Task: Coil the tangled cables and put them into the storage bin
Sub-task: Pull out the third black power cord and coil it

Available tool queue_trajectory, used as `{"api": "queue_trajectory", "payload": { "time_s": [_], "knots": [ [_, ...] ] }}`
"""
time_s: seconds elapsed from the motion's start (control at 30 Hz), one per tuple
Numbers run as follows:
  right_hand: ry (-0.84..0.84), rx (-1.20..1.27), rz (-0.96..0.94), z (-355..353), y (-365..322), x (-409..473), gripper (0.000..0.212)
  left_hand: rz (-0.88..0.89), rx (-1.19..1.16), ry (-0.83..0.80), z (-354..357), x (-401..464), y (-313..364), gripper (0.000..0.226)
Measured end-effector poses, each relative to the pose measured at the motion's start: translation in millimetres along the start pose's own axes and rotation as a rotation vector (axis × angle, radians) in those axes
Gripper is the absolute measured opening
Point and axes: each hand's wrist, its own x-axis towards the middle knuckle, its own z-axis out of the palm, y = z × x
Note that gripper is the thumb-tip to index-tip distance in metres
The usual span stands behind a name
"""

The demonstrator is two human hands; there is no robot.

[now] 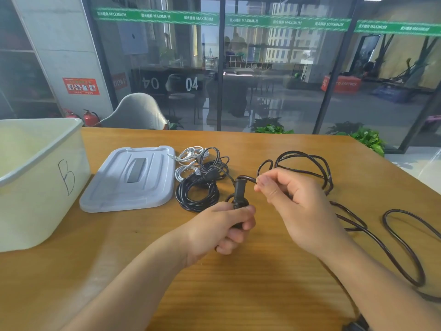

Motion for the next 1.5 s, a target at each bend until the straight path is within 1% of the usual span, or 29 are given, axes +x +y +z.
{"api": "queue_trajectory", "payload": {
  "time_s": [0.1, 0.23, 0.33, 0.4, 0.5, 0.6, 0.67, 0.77, 0.83, 0.9, 1.03, 1.17, 1.23, 1.33, 1.4, 1.43, 1.5],
  "knots": [
    [-0.066, 0.079, -0.009, 4.5, -2.2, -2.4, 0.028, 0.033, -0.072, 0.012, -0.3, 1.1, 0.3, 0.033],
    [-0.076, 0.137, 0.012, 5.8, -1.6, -2.3, 0.03, 0.058, -0.182, 0.007, -1.6, 2.0, -1.7, 0.035],
    [-0.105, 0.122, -0.023, 6.0, -3.4, -4.0, 0.025, 0.056, -0.262, 0.029, -2.6, 3.7, -0.6, 0.038],
    [-0.145, 0.093, -0.064, 7.4, -5.8, -6.4, 0.022, 0.065, -0.274, 0.046, -4.6, 4.3, 0.5, 0.037],
    [-0.221, 0.079, -0.071, 12.1, -8.4, -9.4, 0.024, 0.106, -0.278, 0.041, -5.9, 3.6, 1.6, 0.03],
    [-0.265, 0.066, -0.055, 13.7, -8.9, -10.6, 0.024, 0.133, -0.339, 0.018, -5.7, 3.0, 3.4, 0.029],
    [-0.274, 0.059, -0.055, 13.2, -8.0, -10.4, 0.024, 0.15, -0.407, -0.002, -6.7, 1.8, 5.7, 0.032],
    [-0.304, 0.053, -0.067, 15.8, -9.4, -12.1, 0.025, 0.181, -0.494, -0.009, -8.6, -0.4, 7.8, 0.045],
    [-0.337, 0.058, -0.055, 20.5, -10.8, -13.3, 0.026, 0.189, -0.485, -0.001, -8.8, -2.1, 9.0, 0.053],
    [-0.33, 0.025, -0.077, 24.7, -12.4, -14.2, 0.024, 0.19, -0.426, 0.054, -7.9, -2.5, 9.9, 0.056],
    [-0.321, -0.068, -0.093, 27.0, -12.1, -13.7, 0.025, 0.215, -0.318, 0.229, -7.2, -3.0, 10.3, 0.048],
    [-0.37, -0.072, -0.043, 24.5, -8.4, -13.9, 0.029, 0.286, -0.301, 0.279, -8.3, -5.0, 12.7, 0.045],
    [-0.436, -0.051, -0.017, 22.9, -6.5, -13.4, 0.033, 0.296, -0.331, 0.309, -8.9, -4.9, 14.5, 0.045],
    [-0.617, -0.064, 0.001, 25.3, -3.7, -16.3, 0.035, 0.324, -0.456, 0.291, -11.2, -6.4, 17.8, 0.043],
    [-0.736, -0.121, 0.0, 30.6, -0.5, -19.1, 0.034, 0.332, -0.522, 0.236, -12.3, -8.6, 19.6, 0.042],
    [-0.768, -0.17, -0.017, 32.8, 2.3, -19.6, 0.033, 0.327, -0.54, 0.197, -12.0, -9.8, 20.1, 0.041],
    [-0.779, -0.277, -0.075, 34.2, 10.1, -17.8, 0.033, 0.307, -0.532, 0.108, -10.2, -11.4, 20.3, 0.04]
  ]
}}
